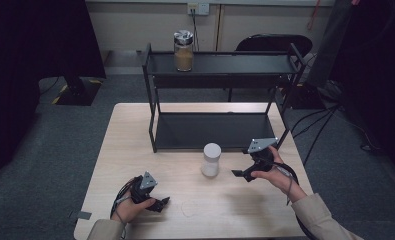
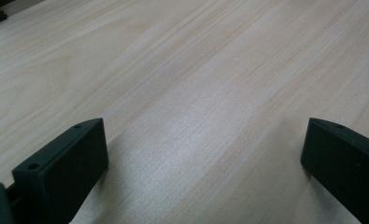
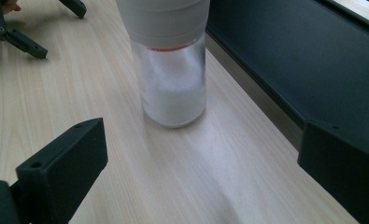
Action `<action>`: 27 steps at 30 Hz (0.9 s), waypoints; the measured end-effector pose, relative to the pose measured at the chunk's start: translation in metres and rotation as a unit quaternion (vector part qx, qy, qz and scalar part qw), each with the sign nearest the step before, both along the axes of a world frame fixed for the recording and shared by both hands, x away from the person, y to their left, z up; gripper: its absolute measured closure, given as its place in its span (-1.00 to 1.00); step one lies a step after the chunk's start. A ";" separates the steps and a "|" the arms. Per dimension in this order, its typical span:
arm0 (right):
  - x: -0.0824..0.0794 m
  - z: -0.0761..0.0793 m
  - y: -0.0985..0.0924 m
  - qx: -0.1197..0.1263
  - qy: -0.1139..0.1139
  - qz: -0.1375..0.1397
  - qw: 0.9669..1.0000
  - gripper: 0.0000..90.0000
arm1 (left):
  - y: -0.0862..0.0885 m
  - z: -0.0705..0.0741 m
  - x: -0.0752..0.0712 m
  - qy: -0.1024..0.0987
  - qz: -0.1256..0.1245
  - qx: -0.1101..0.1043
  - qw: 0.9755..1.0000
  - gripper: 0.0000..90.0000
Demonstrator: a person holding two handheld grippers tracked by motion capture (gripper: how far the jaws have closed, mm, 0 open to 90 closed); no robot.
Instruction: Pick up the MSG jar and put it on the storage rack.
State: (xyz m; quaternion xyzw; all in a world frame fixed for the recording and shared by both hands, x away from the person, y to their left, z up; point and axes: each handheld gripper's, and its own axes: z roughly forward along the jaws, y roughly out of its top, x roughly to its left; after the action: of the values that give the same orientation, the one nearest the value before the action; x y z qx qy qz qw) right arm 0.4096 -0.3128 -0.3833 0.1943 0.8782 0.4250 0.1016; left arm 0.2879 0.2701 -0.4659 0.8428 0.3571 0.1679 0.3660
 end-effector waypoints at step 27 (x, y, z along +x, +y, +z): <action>0.028 -0.011 0.045 0.038 0.012 0.027 0.999 -1.00 | 0.000 0.000 -0.001 0.000 0.001 0.000 1.000 -1.00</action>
State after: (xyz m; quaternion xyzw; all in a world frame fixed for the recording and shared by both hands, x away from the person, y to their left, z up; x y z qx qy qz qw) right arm 0.4380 -0.2677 -0.3946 0.1794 0.8674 0.4583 0.0726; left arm 0.2874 0.2698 -0.4659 0.8424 0.3582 0.1680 0.3657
